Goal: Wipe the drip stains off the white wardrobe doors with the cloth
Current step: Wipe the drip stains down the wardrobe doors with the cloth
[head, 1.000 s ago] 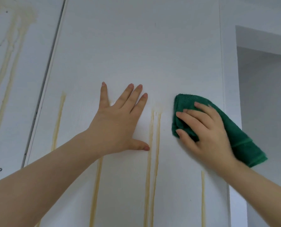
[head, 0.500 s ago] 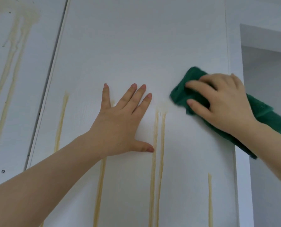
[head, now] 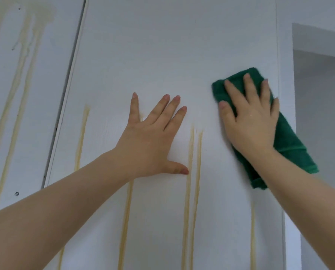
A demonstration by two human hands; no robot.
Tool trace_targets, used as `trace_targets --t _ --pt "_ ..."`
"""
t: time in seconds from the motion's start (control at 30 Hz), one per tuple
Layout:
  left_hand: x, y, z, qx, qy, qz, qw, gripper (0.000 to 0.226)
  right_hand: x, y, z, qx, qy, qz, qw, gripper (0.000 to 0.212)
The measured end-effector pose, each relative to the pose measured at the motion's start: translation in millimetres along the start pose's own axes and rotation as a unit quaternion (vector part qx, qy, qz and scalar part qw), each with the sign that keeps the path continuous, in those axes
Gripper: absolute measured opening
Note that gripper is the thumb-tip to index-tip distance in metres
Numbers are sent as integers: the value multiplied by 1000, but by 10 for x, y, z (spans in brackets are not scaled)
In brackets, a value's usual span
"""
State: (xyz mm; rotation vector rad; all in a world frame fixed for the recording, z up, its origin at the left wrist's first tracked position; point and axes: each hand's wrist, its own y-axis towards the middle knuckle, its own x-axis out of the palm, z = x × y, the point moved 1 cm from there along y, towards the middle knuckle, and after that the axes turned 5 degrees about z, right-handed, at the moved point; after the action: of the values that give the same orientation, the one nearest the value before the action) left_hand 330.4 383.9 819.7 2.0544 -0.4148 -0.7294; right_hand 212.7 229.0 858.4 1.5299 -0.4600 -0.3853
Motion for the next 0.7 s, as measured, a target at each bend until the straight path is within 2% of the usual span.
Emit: trace_targets --t 0.07,0.13,0.17,0.2,0.23,0.3,0.33,0.37,0.4,0.43,0.5,0.53,0.57,0.63,0.67,0.7 --pt "25 -20 -12 9 -15 67 998 113 50 -283 -117 -159 -15 5 987 48" --pt "60 -65 -18 10 -29 96 995 112 42 -474 -45 -313 -35 -20 949 44" --pt "86 -88 -28 12 -37 101 994 112 13 -425 45 -353 -50 -32 934 45" --pt "114 -118 -49 14 -38 109 993 112 4 -334 117 -358 -65 -32 931 47" --pt "127 -149 -82 15 -37 118 992 112 -1 -214 158 -315 -67 -26 946 49" --pt "127 -179 -180 2 -35 139 990 110 -10 -31 102 -134 -29 -10 991 55" --pt "134 -192 -237 -9 -31 140 990 107 5 -48 0 -60 -5 6 998 56" --pt "149 -209 -289 -20 -29 139 990 102 22 -135 -121 -44 5 16 999 55" --pt "181 -228 -330 -27 -30 141 989 95 60 -269 -230 -92 3 24 995 53" --pt "204 -253 -355 -31 -35 149 988 87 106 -412 -287 -182 -2 24 983 49" --pt "239 -311 -391 -25 -33 177 983 72 104 -521 -257 -341 -22 -7 940 44" --pt "241 -337 -406 -22 -31 193 981 68 84 -422 -192 -374 -35 -15 927 45" --pt "230 -355 -421 -21 -29 208 977 66 71 -292 -134 -361 -46 -17 931 47" --pt "204 -395 -482 -34 -30 221 974 66 63 6 -105 -204 -29 -12 978 55" --pt "195 -412 -515 -45 -29 222 973 67 80 71 -165 -112 -13 1 994 58" --pt "190 -425 -545 -53 -24 221 974 67 91 41 -284 -62 -2 13 998 58"
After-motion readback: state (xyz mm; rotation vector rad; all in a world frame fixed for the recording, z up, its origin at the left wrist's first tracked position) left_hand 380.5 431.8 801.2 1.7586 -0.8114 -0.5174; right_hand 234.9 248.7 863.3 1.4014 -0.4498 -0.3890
